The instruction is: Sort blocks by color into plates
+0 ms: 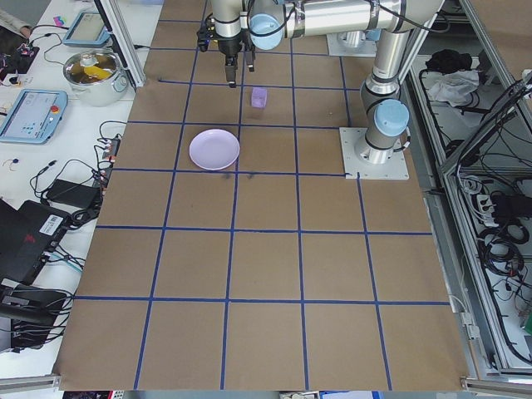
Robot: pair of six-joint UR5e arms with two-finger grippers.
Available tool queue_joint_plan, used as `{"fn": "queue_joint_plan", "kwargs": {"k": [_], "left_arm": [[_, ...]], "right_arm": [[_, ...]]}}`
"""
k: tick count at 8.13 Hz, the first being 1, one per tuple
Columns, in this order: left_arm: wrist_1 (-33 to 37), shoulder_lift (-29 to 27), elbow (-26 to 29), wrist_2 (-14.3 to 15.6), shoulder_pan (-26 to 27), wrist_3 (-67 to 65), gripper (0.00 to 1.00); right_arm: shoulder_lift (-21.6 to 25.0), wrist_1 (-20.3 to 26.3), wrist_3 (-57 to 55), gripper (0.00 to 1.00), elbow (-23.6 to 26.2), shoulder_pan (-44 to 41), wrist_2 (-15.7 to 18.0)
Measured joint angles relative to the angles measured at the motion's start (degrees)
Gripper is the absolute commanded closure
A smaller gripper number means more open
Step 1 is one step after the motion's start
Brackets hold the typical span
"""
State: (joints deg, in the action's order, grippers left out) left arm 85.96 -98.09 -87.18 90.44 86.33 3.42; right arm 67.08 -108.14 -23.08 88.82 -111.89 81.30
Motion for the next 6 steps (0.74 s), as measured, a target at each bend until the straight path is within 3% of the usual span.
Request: {"fn": "queue_joint_plan", "kwargs": {"k": [2, 4, 6], "left_arm": [[-0.17, -0.28, -0.9, -0.71, 4.37, -4.23, 0.0], [-2.0, -1.23, -3.42, -0.88, 9.98, -6.45, 0.0], [-8.26, -3.52, -7.45, -0.85, 15.33, -7.46, 0.0]], "right_arm": [[5.82, 8.18, 8.74, 0.0, -0.04, 6.84, 4.7], [9.88, 11.25, 11.25, 0.0, -0.25, 11.85, 6.28], [15.15, 13.37, 11.73, 0.0, -0.19, 14.36, 6.49]]}}
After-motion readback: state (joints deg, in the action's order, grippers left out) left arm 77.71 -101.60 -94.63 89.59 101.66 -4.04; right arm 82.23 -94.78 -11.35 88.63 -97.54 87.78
